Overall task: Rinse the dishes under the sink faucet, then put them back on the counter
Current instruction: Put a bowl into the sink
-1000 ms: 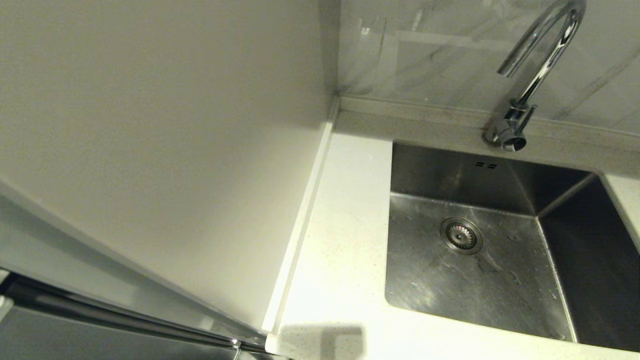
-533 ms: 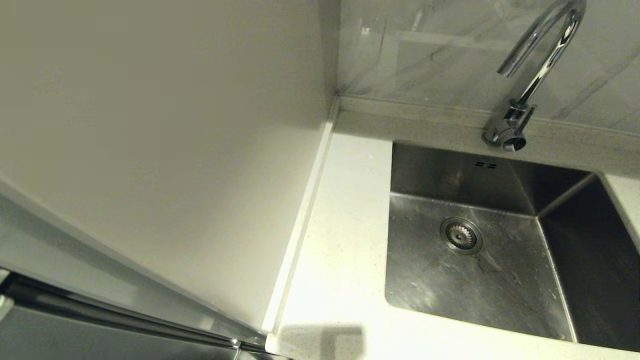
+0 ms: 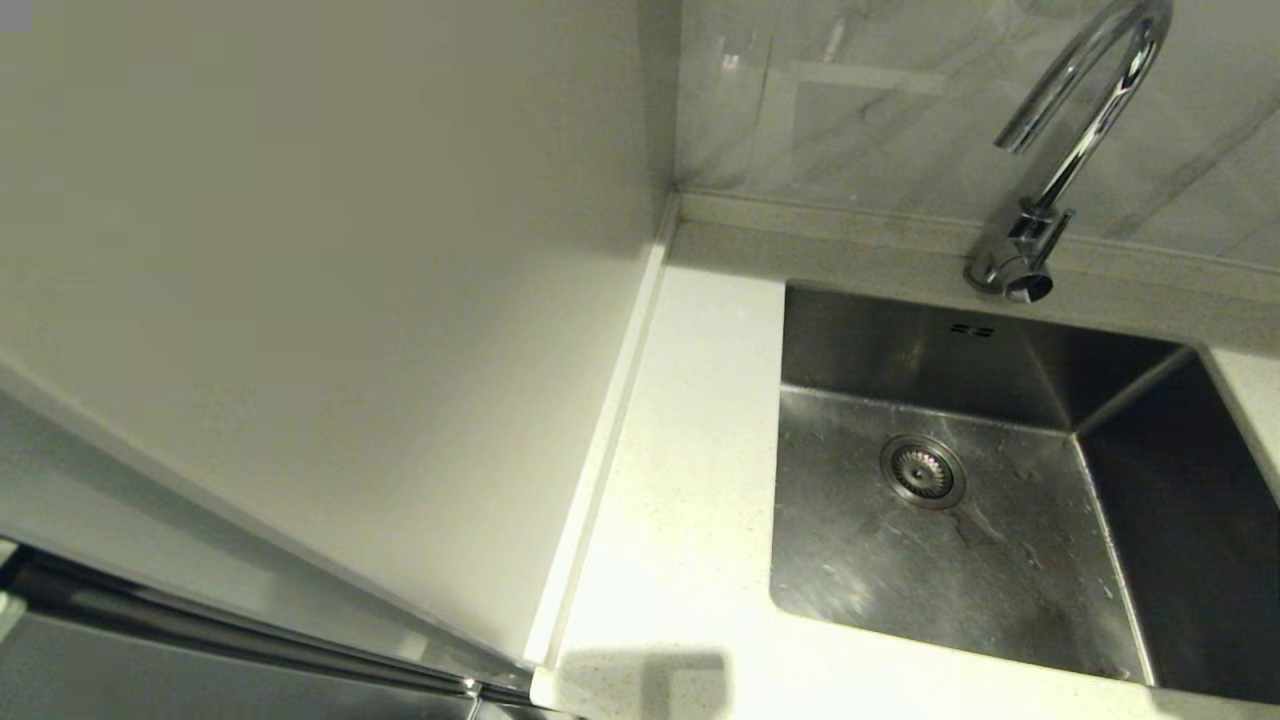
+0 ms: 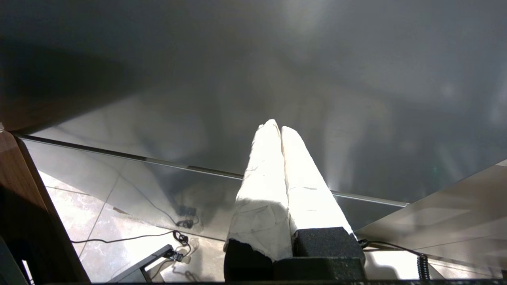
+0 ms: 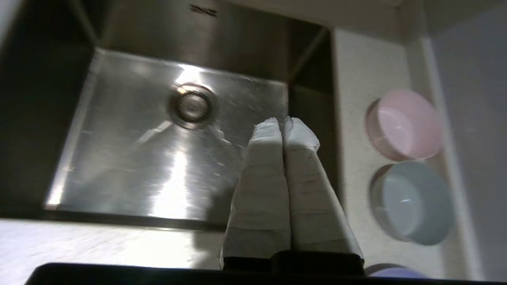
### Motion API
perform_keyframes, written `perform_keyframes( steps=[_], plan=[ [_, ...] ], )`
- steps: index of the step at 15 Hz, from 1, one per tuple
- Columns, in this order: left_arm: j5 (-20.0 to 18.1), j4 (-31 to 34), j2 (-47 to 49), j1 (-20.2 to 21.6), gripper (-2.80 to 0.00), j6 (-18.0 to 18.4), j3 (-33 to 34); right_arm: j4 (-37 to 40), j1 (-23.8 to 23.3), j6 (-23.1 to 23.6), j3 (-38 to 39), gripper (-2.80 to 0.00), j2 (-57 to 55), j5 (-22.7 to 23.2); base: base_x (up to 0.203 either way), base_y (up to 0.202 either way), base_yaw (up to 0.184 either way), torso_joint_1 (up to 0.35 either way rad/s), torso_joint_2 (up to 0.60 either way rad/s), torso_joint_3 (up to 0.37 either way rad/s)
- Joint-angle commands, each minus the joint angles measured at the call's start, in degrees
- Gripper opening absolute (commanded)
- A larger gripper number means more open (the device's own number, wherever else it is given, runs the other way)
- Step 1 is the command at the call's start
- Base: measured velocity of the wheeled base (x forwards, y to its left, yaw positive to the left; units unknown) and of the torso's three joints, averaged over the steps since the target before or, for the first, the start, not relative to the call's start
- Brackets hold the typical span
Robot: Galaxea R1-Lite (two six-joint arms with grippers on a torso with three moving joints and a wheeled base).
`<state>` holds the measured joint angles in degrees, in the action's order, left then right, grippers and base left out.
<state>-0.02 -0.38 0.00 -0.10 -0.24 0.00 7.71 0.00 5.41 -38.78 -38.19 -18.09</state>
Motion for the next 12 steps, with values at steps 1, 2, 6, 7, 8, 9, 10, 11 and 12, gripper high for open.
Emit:
perform_keyframes(
  steps=[1,2,6,7,8,9,10,11,12],
  plan=[
    [0.0,-0.1,0.0,0.0,-2.80,0.0,0.2,-1.0,0.0,5.5,-3.9,-2.80,-14.1,-5.2,0.000,0.000,0.000,0.000,0.00,0.000],
    [0.0,0.0,0.0,0.0,-2.80,0.0,0.2,-1.5,0.0,9.5,-5.2,-2.80,-16.8,-7.7,0.000,0.000,0.000,0.000,0.00,0.000],
    [0.0,-0.1,0.0,0.0,-2.80,0.0,0.2,-1.9,-3.7,15.3,-10.8,-2.80,-27.2,-13.0,0.000,0.000,0.000,0.000,0.00,0.000],
    [0.0,-0.1,0.0,0.0,-2.80,0.0,0.2,-2.0,-6.3,15.6,-12.2,-2.80,-30.1,-13.5,0.000,0.000,0.000,0.000,0.00,0.000],
    [0.0,-0.1,0.0,0.0,-2.80,0.0,0.2,-2.6,-8.7,15.8,-13.5,-2.80,-32.9,-13.8,0.000,0.000,0.000,0.000,0.00,0.000],
    [0.0,-0.1,0.0,0.0,-2.80,0.0,0.2,-4.5,-11.6,15.8,-14.2,-2.80,-35.4,-13.9,0.000,0.000,0.000,0.000,0.00,0.000],
    [0.1,-0.1,0.0,0.0,-2.80,0.0,0.2,-7.3,-14.7,15.8,-14.4,-2.80,-37.3,-13.8,0.000,0.000,0.000,0.000,0.00,0.000],
    [0.0,0.0,0.0,0.0,-2.80,0.0,0.1,-10.1,-18.3,15.6,-14.5,-2.80,-39.0,-12.1,0.000,0.000,0.000,0.000,0.00,0.000],
    [0.0,0.0,0.0,0.0,-2.80,0.0,0.2,-11.3,-22.1,15.4,-14.6,-2.80,-40.4,-8.1,0.000,0.000,0.000,0.000,0.00,0.000]
  ],
)
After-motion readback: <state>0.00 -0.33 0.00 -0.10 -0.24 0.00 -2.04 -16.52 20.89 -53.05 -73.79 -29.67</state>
